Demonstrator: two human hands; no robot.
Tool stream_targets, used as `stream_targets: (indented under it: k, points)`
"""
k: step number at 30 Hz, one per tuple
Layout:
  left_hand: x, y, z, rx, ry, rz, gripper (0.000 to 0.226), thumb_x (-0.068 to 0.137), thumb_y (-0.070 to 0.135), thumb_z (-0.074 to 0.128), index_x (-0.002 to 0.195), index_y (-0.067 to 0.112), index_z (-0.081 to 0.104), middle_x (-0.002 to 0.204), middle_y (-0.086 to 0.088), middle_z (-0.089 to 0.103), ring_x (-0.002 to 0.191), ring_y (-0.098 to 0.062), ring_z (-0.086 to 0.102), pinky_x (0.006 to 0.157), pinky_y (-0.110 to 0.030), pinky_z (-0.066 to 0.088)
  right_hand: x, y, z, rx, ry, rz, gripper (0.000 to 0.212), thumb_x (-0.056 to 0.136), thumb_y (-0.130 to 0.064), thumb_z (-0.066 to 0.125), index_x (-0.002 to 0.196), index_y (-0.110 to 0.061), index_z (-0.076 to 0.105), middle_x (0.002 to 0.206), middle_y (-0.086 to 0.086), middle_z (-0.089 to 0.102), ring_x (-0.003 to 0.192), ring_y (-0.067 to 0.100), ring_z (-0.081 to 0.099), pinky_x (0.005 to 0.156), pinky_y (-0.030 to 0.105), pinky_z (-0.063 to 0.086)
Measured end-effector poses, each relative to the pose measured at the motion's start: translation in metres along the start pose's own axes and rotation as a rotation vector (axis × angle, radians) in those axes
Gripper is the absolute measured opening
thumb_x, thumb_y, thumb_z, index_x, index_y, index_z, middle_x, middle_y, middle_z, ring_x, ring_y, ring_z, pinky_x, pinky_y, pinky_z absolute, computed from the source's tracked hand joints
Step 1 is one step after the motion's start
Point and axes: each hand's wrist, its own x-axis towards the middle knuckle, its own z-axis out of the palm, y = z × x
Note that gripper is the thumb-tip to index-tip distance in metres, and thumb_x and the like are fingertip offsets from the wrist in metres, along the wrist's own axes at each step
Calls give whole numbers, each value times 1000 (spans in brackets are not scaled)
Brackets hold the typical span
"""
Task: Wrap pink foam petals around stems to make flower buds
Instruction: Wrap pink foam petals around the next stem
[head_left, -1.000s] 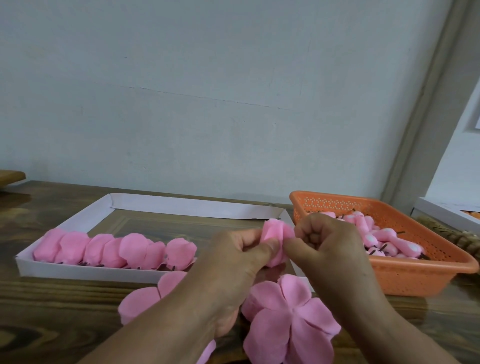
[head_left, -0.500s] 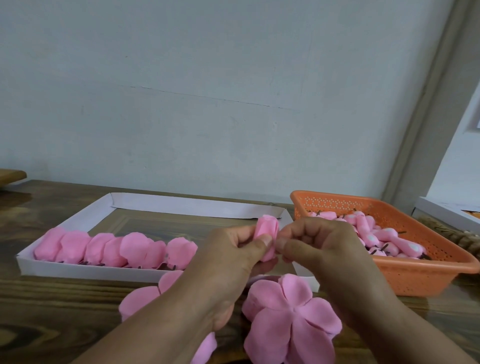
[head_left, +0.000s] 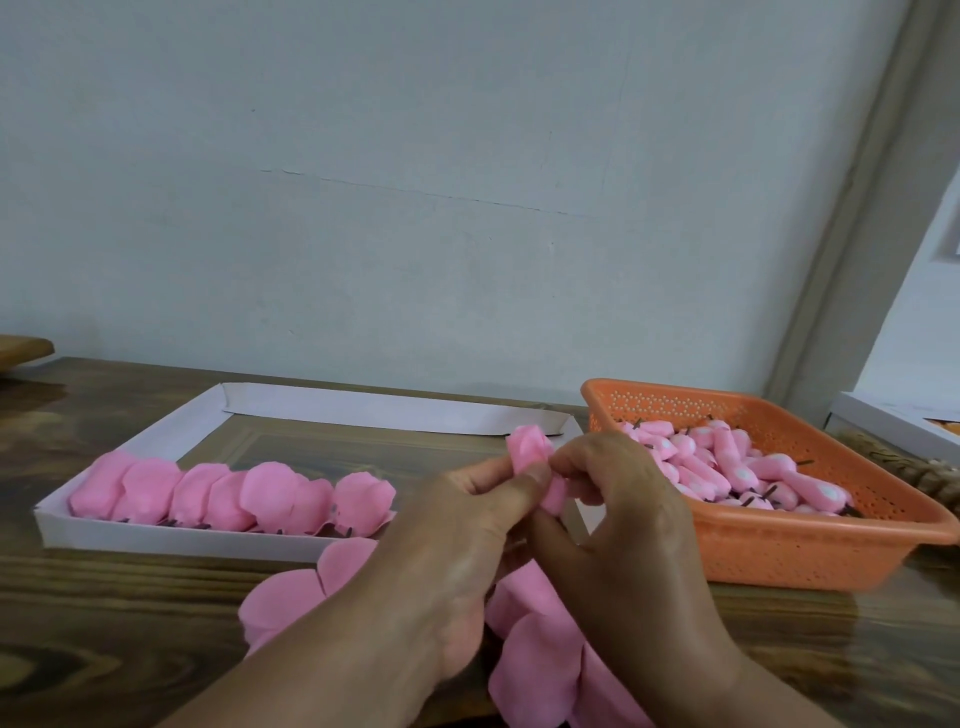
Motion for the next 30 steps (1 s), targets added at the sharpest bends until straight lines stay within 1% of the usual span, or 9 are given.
stream_targets:
  k: [2, 6, 8, 11, 14, 17, 21, 25, 30]
  points:
    - [1, 0, -2, -12, -21, 11, 40, 67, 28, 63, 100, 9, 74, 95, -9, 75, 99, -22, 69, 89, -32, 54, 2, 1, -1, 30, -7, 11, 5, 70, -8, 65, 71, -9, 61, 66, -3, 55, 66, 6, 45, 61, 17, 40]
    - [2, 1, -3, -60, -89, 16, 33, 70, 26, 60, 91, 4, 72, 90, -9, 75, 87, -16, 72, 74, -23, 58, 4, 5, -5, 195, -73, 106, 14, 74, 2, 72, 80, -9, 67, 74, -5, 61, 73, 1, 52, 67, 7, 40]
    - [3, 3, -4, -69, -123, 4, 32, 77, 23, 58, 98, 2, 70, 95, -10, 75, 90, -14, 72, 74, -22, 57, 5, 5, -6, 319, -118, 202, 16, 74, 1, 72, 82, -13, 68, 75, -5, 64, 73, 3, 58, 66, 9, 43]
    - [3, 6, -4, -75, -168, -11, 35, 87, 17, 52, 115, 0, 64, 108, -12, 72, 104, -18, 68, 86, -26, 56, 8, 5, -9, 456, -174, 300, 20, 72, 0, 71, 81, -17, 69, 73, -2, 68, 69, 6, 63, 64, 15, 49]
    - [5, 6, -5, -135, -141, -24, 34, 88, 14, 52, 117, -1, 63, 110, -16, 71, 106, -23, 67, 90, -30, 54, 11, 6, -10, 580, -211, 377, 20, 70, 2, 74, 78, -16, 67, 72, -2, 70, 65, 6, 64, 62, 18, 52]
    - [4, 5, -4, -195, -68, -7, 29, 78, 14, 58, 100, -2, 69, 93, -16, 74, 86, -20, 73, 74, -24, 59, 7, 6, -5, 322, -124, 178, 11, 74, -5, 75, 77, -12, 67, 69, -3, 66, 69, 6, 59, 64, 14, 46]
    - [2, 4, 0, -217, 39, 2, 17, 72, 15, 61, 80, 4, 71, 66, -8, 70, 57, -14, 67, 51, -21, 55, -1, 5, 3, 44, -59, -75, 9, 68, -11, 71, 73, -8, 64, 73, -1, 61, 70, 13, 55, 64, 26, 44]
    - [2, 3, 3, -222, 91, 7, 21, 72, 14, 63, 87, 3, 72, 67, -9, 70, 58, -15, 66, 51, -22, 54, -1, 3, 3, -103, 10, -128, 7, 69, -10, 68, 70, -7, 62, 71, 2, 59, 64, 19, 55, 57, 30, 41]
    - [1, 0, 3, -168, 129, 20, 15, 72, 14, 66, 80, 3, 74, 71, -11, 71, 60, -15, 67, 55, -25, 55, -3, 2, 4, -111, 6, -87, 13, 78, -21, 59, 69, -12, 61, 69, -3, 58, 61, 15, 55, 55, 28, 41]
